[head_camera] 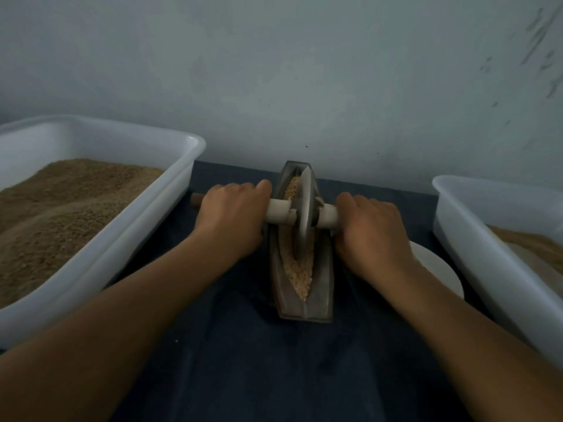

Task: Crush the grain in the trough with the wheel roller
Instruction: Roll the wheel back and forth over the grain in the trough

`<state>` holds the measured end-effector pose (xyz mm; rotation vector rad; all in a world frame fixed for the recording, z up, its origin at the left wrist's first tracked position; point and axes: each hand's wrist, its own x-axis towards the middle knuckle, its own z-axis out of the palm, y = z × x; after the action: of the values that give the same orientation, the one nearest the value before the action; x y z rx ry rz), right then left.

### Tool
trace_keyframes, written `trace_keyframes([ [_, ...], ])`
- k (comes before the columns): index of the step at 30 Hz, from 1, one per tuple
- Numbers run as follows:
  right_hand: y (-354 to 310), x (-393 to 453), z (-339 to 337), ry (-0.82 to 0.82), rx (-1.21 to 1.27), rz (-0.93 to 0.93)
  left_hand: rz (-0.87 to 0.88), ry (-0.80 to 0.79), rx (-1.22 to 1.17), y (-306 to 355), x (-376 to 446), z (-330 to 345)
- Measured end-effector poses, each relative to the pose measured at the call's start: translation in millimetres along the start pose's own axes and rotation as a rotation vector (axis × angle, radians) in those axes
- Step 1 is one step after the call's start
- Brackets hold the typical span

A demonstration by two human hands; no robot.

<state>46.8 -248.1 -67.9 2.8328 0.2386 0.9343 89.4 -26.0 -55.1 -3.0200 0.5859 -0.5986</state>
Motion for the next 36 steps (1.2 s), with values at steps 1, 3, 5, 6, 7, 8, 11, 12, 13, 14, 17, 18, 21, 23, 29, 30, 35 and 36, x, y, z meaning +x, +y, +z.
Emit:
trace_keyframes([
  [1,3,6,4,-0.028,-0.009,0.001,0.004,0.009,-0.007,1,8,2],
  [3,7,18,11,-0.087,-0.01,0.001,-0.004,0.016,-0.019,2,22,4],
  [5,13,32,17,-0.129,0.003,0.003,-0.015,0.003,-0.018,1,35,6],
  [6,15,40,20,-0.146,0.011,0.0,-0.019,-0.011,-0.017,0,41,7],
  [7,17,46,22,-0.158,0.014,-0.004,-0.024,-0.029,-0.022,-2,46,7],
  [8,18,52,24,-0.165,0.008,-0.007,-0.03,-0.049,-0.032,-4,50,8],
  [11,19,67,28,-0.17,-0.009,0.002,-0.057,-0.097,-0.07,-7,59,9],
  [12,18,70,28,-0.179,-0.006,0.013,-0.064,-0.104,-0.075,-7,61,10],
  [13,18,71,29,-0.189,-0.006,0.022,-0.07,-0.109,-0.075,-7,61,10],
  [14,17,70,29,-0.195,-0.012,0.029,-0.072,-0.111,-0.073,-7,61,10],
  [17,17,62,29,-0.196,-0.012,0.057,-0.06,-0.101,-0.054,-7,57,8],
  [18,16,57,28,-0.191,0.0,0.064,-0.053,-0.096,-0.034,-7,53,7],
  [21,13,42,22,-0.144,0.036,0.048,-0.028,-0.073,0.008,-4,41,1],
  [23,10,31,15,-0.111,0.046,0.031,-0.019,-0.07,0.022,-2,31,-4],
  [29,0,-3,-14,-0.026,0.09,-0.001,-0.043,-0.112,0.023,3,-8,-19],
  [30,-2,-9,-19,-0.009,0.113,0.002,-0.039,-0.109,0.029,5,-14,-21],
  [35,-5,-28,-39,0.022,0.181,-0.03,-0.023,-0.078,0.031,5,-38,-32],
  [36,-5,-29,-41,0.02,0.183,-0.029,-0.022,-0.064,0.037,5,-41,-33],
])
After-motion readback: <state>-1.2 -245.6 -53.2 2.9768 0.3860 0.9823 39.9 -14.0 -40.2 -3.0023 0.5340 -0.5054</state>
